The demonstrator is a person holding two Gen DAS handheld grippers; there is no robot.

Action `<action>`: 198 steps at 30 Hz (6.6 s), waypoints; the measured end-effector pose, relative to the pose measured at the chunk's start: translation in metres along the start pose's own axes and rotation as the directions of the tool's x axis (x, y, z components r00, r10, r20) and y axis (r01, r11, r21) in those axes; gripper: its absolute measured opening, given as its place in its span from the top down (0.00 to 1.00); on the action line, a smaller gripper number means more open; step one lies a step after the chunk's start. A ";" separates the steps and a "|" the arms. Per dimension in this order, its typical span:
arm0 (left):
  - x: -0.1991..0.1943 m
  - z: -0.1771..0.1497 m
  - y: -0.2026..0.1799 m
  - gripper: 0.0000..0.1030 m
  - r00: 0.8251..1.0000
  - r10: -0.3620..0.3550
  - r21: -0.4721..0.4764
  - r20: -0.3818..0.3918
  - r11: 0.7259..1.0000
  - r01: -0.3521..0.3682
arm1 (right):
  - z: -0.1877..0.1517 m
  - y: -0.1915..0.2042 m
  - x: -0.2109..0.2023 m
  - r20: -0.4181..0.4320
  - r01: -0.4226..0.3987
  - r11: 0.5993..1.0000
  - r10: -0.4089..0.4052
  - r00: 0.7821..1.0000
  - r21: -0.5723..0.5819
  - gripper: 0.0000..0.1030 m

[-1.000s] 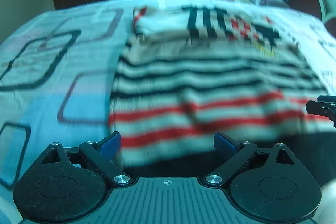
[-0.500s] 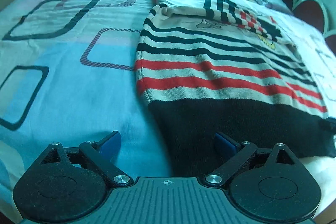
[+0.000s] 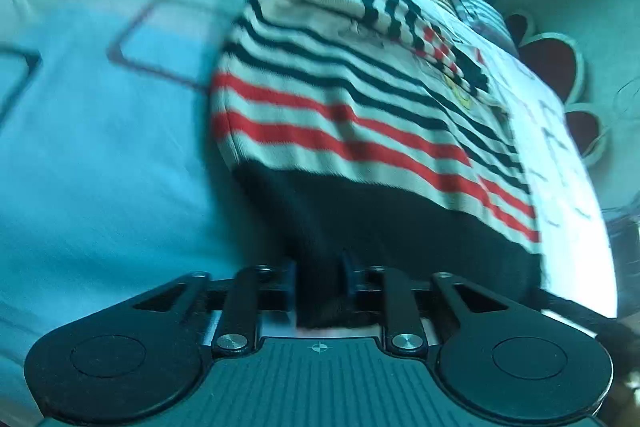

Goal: Fold small clothes

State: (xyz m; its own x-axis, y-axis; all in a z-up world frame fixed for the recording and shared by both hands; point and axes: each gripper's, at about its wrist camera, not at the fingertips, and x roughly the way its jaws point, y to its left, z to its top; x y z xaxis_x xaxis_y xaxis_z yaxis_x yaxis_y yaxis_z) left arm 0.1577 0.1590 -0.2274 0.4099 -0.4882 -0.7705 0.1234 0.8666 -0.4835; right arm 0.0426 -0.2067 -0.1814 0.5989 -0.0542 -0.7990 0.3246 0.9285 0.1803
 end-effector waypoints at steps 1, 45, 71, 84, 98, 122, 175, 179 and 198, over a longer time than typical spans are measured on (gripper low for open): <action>0.002 -0.001 0.001 0.81 1.000 -0.015 -0.013 -0.005 1.000 0.015 | 0.001 0.000 0.000 -0.007 -0.008 1.000 0.008 1.000 0.012 0.76; 0.179 0.368 -0.082 0.02 0.914 0.185 0.034 0.362 0.977 -0.211 | 0.342 0.017 0.223 0.272 -0.085 0.996 0.090 0.958 -0.030 0.53; 0.189 0.320 -0.119 0.02 0.916 0.224 0.255 0.333 0.914 -0.317 | 0.318 0.071 0.210 0.288 0.013 0.954 0.077 0.955 -0.299 0.60; 0.196 0.299 -0.097 0.02 0.886 0.323 0.245 0.332 0.878 -0.412 | 0.301 0.048 0.236 0.255 0.104 0.939 -0.018 0.967 -0.329 0.62; 0.179 0.258 -0.118 0.02 0.912 0.268 0.282 0.311 0.890 -0.358 | 0.251 0.098 0.189 0.231 -0.017 0.908 0.125 0.965 -0.419 0.59; 0.168 0.227 -0.113 0.00 0.914 0.282 0.340 0.291 0.863 -0.374 | 0.219 0.110 0.181 0.171 0.035 0.941 0.025 0.985 -0.336 0.49; 0.148 0.233 -0.095 0.00 0.914 0.313 0.320 0.258 0.865 -0.387 | 0.208 0.133 0.150 0.207 0.035 0.966 0.019 0.978 -0.257 0.46; 0.150 0.230 -0.097 0.00 0.910 0.317 0.336 0.267 0.855 -0.396 | 0.207 0.134 0.155 0.202 0.024 0.968 0.028 0.979 -0.250 0.46; 0.116 0.221 -0.079 0.00 0.957 0.238 0.072 0.168 0.965 -0.253 | 0.210 0.140 0.154 0.186 -0.054 0.964 0.106 0.977 -0.261 0.45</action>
State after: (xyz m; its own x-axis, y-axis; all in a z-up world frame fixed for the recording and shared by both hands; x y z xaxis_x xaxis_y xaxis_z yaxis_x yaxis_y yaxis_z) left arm 0.3951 0.0560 -0.1870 0.5729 -0.2436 -0.7826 0.0805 0.9669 -0.2420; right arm 0.3336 -0.1624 -0.1584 0.7557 -0.0234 -0.6545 0.0895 0.9937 0.0678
